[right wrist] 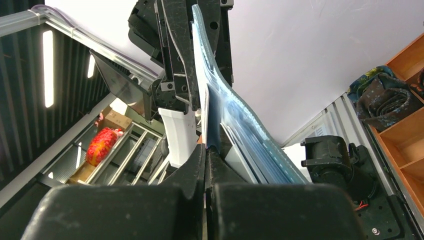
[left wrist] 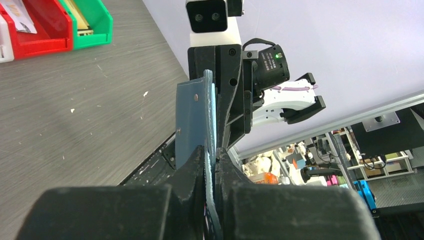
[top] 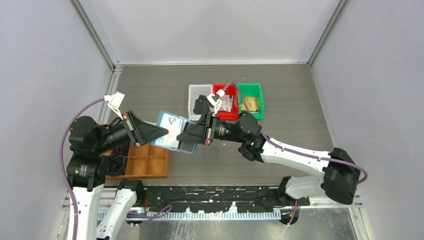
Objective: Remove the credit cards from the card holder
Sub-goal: Remove the credit card from the card holder.
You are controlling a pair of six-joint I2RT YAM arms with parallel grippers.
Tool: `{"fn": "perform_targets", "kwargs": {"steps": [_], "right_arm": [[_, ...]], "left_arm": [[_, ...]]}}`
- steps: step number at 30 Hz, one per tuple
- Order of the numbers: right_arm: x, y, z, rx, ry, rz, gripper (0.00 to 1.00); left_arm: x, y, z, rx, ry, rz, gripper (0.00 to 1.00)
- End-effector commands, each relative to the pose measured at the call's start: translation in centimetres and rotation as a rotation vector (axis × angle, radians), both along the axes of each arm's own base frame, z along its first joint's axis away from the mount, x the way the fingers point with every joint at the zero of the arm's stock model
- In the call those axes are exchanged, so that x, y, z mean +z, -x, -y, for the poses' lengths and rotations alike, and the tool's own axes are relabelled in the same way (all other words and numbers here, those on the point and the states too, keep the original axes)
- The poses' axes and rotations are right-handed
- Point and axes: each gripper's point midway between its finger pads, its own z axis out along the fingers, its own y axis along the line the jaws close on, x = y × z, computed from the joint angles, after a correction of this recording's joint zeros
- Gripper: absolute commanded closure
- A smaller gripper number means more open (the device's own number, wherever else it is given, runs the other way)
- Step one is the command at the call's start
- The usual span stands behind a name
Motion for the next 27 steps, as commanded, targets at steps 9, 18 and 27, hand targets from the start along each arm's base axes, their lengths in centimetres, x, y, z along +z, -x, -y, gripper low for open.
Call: {"fn": "perform_targets", "kwargs": {"steps": [9, 18, 27], "right_arm": [[0.4, 1.0, 0.4, 0.003, -0.01, 0.069, 0.99], [3.8, 0.0, 0.1, -0.032, -0.131, 0.059, 0.56], [6.0, 0.3, 0.1, 0.012, -0.237, 0.063, 0.6]], "left_arm": [[3.7, 0.9, -0.2, 0.017, 0.016, 0.146, 1.0], [4.0, 1.4, 0.0, -0.011, 0.027, 0.147, 1.0], [4.4, 1.9, 0.0, -0.022, 0.033, 0.147, 1.0]]}}
